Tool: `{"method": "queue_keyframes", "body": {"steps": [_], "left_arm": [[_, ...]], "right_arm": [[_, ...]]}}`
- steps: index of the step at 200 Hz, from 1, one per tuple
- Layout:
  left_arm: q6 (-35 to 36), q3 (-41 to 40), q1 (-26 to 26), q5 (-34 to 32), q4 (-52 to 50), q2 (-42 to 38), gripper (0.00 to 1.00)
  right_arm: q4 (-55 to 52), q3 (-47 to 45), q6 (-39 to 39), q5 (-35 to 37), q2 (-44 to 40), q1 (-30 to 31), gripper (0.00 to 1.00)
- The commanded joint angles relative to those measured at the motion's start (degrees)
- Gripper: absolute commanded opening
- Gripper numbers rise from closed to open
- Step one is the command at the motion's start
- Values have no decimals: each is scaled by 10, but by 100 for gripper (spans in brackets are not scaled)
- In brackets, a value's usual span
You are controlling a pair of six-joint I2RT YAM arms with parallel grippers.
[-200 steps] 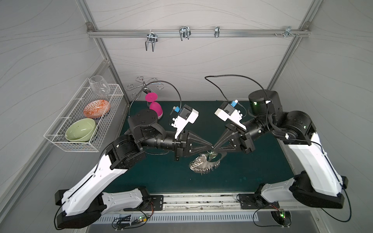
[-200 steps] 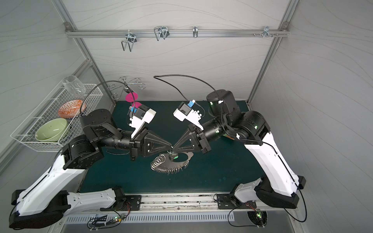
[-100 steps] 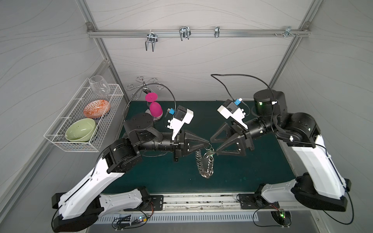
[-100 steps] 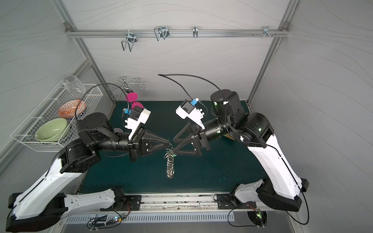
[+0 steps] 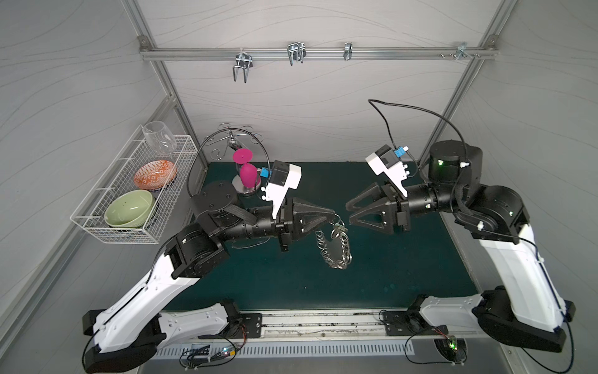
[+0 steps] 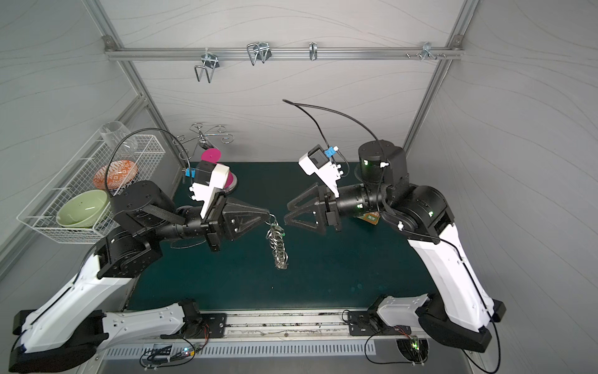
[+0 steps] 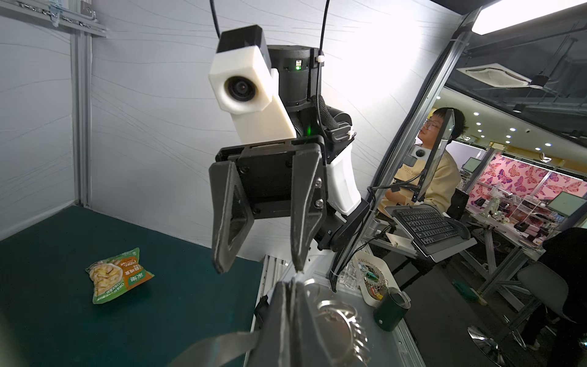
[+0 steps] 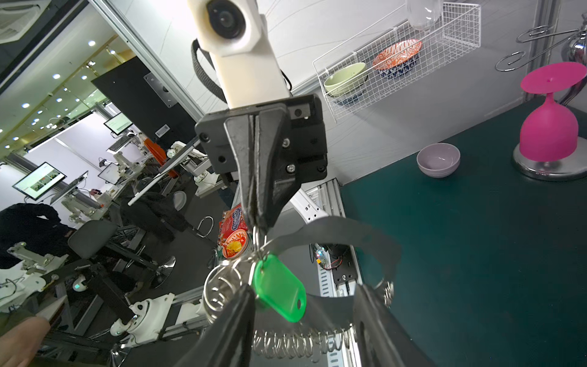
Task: Attach keys to a key ring
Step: Adjust the key on the keyring.
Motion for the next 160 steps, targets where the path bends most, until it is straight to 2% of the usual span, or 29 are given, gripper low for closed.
{"method": "queue_keyframes", "body": {"steps": [1,45,73,104,160], "left_arm": [[6,8,1,-16,55,-2,0],[5,5,1,-28,63,-2,0],[4,6,1,-36,64,0,0],[5,3,1,-47,70,-1,0],[14,5,1,-69,70,2,0]], "right_arm": [[-7,23,-20,19,8,15,52],[-10,16,-31,23,8,32,58],[2,-1,-31,52,-11,31,61],[5,-11,-39,90,-32,31,61],[-9,13,-47,94,-24,51,55]]}}
